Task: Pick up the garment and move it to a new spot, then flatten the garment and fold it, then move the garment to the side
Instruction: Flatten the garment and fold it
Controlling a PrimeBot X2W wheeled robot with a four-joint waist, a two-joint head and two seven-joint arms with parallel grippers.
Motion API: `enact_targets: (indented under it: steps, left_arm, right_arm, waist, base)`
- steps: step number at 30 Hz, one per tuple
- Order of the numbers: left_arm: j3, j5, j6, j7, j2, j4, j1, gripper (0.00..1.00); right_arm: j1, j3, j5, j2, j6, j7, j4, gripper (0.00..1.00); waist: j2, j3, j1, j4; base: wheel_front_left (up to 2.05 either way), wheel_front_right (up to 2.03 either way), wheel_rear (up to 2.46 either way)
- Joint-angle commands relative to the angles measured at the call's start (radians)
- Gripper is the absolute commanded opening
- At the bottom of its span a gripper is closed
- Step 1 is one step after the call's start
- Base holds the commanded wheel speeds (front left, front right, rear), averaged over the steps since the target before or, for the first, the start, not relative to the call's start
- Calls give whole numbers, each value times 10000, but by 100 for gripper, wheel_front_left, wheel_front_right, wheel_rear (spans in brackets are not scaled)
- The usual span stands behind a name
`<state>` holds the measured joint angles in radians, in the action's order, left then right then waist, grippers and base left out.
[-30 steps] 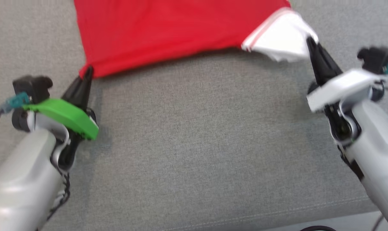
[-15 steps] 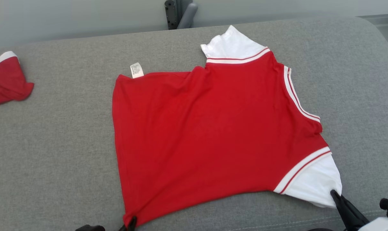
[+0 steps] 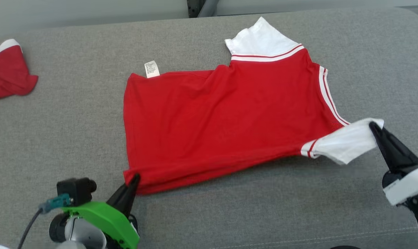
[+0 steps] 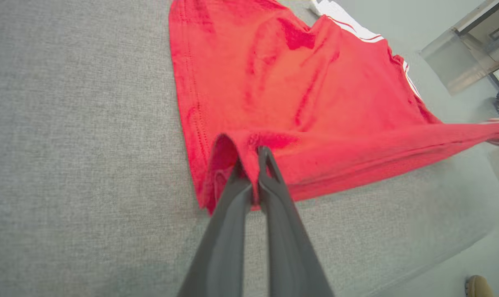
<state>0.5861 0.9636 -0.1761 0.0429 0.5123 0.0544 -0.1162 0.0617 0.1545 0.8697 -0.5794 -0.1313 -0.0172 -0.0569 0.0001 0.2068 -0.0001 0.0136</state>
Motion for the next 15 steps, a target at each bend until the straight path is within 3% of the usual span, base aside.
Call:
enact_targets:
  steps: [1,7,15]
  left_arm:
    - [-54,102,-67,248,29,-64,-314,0]
    - [86,439,-97,1500,-409,-1124,-1961,0]
    - [595,18,357,2001,-1160,-2940,-3721,0]
  right_arm:
    - [363,55,-78,135,7,232,119,0]
    - [2342,651,-878,556,7,1122,1443,0]
    - [3730,1283,-1344,824,7,1418,3156,0]
  waist:
    - [-1,346,1,150]
    - [-1,544,1,466]
    - [-1,738,1,770]
  base:
    - [0,0,0]
    - [0,0,0]
    - [0,0,0]
